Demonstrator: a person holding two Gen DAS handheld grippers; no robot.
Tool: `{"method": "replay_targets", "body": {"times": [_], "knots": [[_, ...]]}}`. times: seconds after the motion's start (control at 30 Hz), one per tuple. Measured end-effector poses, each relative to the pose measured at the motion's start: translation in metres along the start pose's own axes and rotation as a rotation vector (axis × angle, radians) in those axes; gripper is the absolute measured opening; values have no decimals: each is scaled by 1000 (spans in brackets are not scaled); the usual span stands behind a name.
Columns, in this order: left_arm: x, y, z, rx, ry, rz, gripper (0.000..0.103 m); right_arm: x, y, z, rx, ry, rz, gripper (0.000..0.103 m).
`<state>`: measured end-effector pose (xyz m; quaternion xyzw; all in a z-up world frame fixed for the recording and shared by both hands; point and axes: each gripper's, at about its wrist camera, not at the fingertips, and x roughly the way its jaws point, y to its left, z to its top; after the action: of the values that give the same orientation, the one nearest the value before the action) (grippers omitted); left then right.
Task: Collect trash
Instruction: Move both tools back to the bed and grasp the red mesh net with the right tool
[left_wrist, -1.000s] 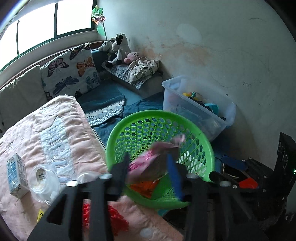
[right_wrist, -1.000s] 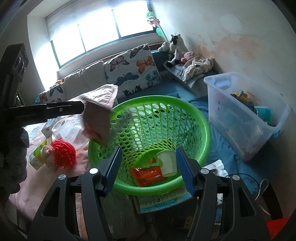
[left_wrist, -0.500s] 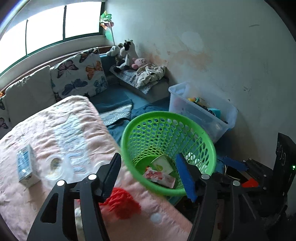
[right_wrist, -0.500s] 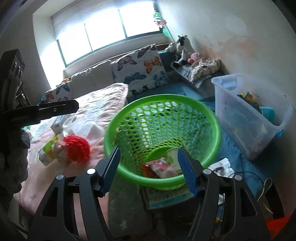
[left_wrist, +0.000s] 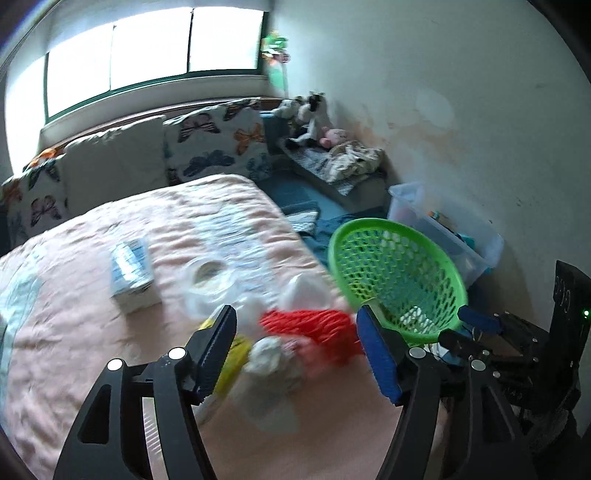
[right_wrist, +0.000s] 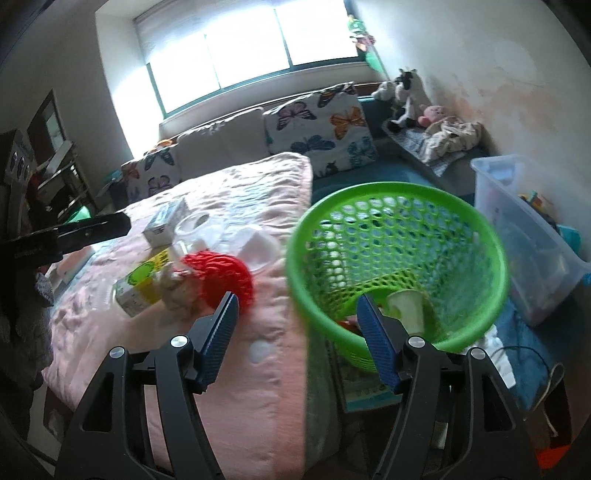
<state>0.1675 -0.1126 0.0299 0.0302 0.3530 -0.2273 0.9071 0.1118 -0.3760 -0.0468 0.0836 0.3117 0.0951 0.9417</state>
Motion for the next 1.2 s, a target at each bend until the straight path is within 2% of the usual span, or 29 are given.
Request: {"method": "replay_targets", "body": {"times": [0.33,0.63,0.97,1.2], "knots": [[-29,60,-37,-118,6,96,67,28,40,7,-65,34,58,67],[-43,96,-67,-192,26,149,68,65,63,13,-105,81,75,67],[-43,109,-94,-230,67,151,72,98,63,15,-100,126,57,66],[-32,109,-99,-240,93,124,72,111,60,14,-89,149,47,57]]}}
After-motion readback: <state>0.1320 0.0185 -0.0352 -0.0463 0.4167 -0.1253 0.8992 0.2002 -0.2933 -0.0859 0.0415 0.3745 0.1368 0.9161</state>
